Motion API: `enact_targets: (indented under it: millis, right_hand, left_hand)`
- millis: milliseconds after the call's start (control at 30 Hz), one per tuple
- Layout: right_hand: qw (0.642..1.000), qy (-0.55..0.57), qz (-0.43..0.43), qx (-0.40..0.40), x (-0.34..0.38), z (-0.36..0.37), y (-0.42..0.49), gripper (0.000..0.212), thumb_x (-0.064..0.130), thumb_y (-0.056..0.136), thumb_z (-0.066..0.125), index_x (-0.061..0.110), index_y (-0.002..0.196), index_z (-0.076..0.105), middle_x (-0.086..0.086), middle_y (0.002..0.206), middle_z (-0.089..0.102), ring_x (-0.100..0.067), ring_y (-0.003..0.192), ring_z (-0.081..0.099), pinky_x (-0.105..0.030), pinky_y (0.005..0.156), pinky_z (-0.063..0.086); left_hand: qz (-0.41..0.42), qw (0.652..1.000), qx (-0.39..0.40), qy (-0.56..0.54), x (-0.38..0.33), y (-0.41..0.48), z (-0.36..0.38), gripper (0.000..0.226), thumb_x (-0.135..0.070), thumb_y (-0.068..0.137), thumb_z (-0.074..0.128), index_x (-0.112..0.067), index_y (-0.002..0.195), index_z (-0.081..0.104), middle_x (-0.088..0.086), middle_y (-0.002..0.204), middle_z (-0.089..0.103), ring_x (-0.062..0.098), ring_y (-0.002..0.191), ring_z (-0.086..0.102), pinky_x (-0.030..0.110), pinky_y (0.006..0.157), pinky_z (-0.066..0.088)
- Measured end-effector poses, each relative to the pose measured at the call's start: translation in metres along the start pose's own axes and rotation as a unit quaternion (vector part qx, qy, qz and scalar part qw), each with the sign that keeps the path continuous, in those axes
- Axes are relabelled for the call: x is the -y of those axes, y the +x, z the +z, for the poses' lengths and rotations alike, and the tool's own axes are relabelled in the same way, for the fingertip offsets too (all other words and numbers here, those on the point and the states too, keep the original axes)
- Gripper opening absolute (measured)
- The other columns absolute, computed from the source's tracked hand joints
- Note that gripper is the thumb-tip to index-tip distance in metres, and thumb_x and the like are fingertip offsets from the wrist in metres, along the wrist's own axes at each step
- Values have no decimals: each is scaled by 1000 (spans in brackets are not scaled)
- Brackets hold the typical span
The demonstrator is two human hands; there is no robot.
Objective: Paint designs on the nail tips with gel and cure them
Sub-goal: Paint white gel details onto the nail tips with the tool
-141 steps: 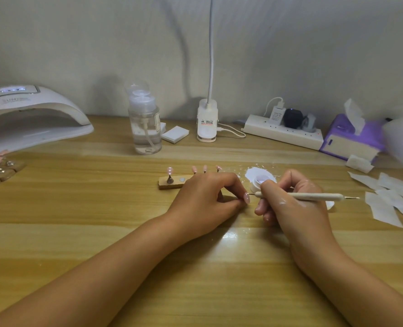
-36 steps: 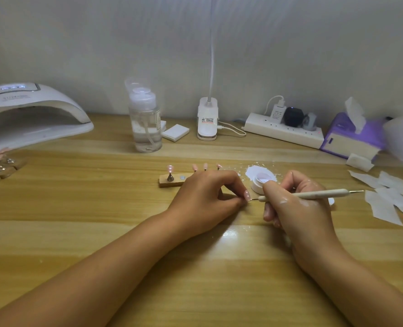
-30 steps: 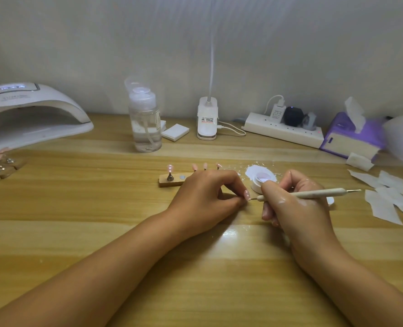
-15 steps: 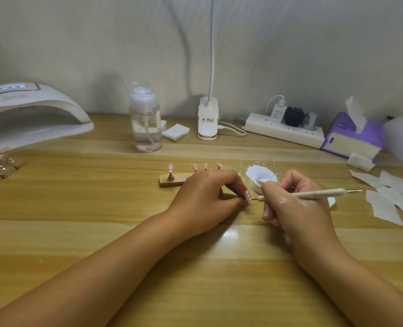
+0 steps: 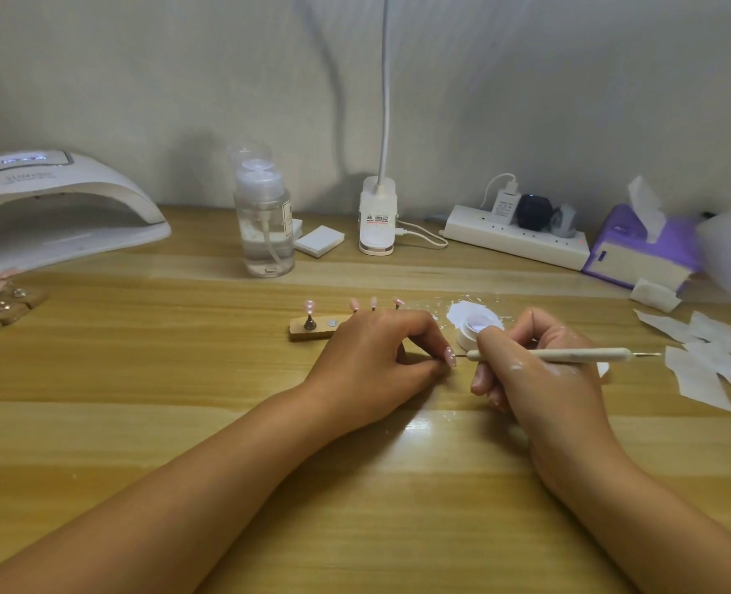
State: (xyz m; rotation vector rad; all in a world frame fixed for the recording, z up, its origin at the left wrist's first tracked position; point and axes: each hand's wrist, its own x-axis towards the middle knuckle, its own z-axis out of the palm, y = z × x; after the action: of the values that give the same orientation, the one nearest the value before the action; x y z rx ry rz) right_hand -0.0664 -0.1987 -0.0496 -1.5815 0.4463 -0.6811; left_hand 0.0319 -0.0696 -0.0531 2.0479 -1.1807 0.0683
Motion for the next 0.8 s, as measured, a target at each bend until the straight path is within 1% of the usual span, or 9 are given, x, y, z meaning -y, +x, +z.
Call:
enact_targets:
  millis: [67, 133, 200, 267, 367, 500, 700, 800]
  right_hand:
    - [1000, 1, 1, 1, 0, 0, 0, 37, 5, 81, 63, 21, 54, 44, -11, 47, 60, -11, 38, 44, -17, 38, 35]
    - [1000, -2, 1, 4, 0, 0, 0, 37, 5, 82, 64, 21, 54, 45, -12, 47, 60, -11, 39, 44, -18, 39, 36]
    - [1000, -5, 1, 3, 0, 0, 0, 37, 6, 82, 64, 21, 55, 45, -11, 47, 60, -11, 39, 45, -17, 39, 36]
    - [1000, -4, 1, -1, 1, 0, 0, 37, 6, 82, 64, 22, 53, 47, -11, 47, 60, -10, 38, 45, -17, 38, 35]
    - [1000, 3, 7, -7, 2, 0, -1, 36, 6, 81, 63, 21, 53, 46, -11, 47, 61, -10, 37, 44, -16, 37, 34]
    - [1000, -1, 11, -4, 3, 1, -1, 31, 6, 81, 63, 18, 60, 44, -11, 49, 62, -11, 37, 44, -19, 36, 34]
    - [1000, -4, 7, 1, 1, 1, -1, 29, 5, 81, 63, 16, 62, 44, -12, 50, 63, -11, 38, 46, -19, 38, 36]
    - [1000, -5, 6, 2, 1, 1, -1, 29, 5, 81, 63, 16, 62, 44, -11, 50, 62, -11, 38, 46, -19, 39, 36]
  left_hand:
    - [0, 1000, 0, -1, 0, 0, 0, 17, -19, 84, 73, -34, 80, 65, -47, 61, 50, -3, 59, 52, -10, 81, 11]
    - [-2, 1000, 2, -2, 0, 0, 0, 15, -19, 84, 73, -33, 80, 67, -47, 62, 51, -3, 59, 52, -7, 83, 14]
    - [-2, 1000, 2, -4, 0, 0, 0, 13, -19, 84, 73, -31, 81, 68, -47, 62, 51, -3, 58, 52, -8, 83, 12]
    - [-1, 1000, 2, -5, -1, -1, 0, 14, -18, 84, 73, -31, 81, 68, -47, 61, 50, -3, 58, 51, -12, 80, 7]
    - [2, 1000, 2, -4, -1, -1, 0, 15, -18, 84, 73, -31, 81, 68, -47, 61, 50, -3, 58, 51, -12, 80, 8]
    - [2, 1000, 1, -5, 0, 0, 0, 18, -20, 83, 74, -35, 79, 66, -45, 65, 53, -1, 59, 52, -4, 82, 20]
    - [4, 1000, 2, 2, 0, 0, 0, 24, -19, 83, 74, -39, 76, 61, -46, 65, 53, -2, 60, 53, -10, 78, 14]
    - [1, 1000, 1, 1, 0, 0, 1, 24, -20, 83, 74, -39, 76, 61, -45, 67, 54, -1, 60, 53, -11, 81, 9]
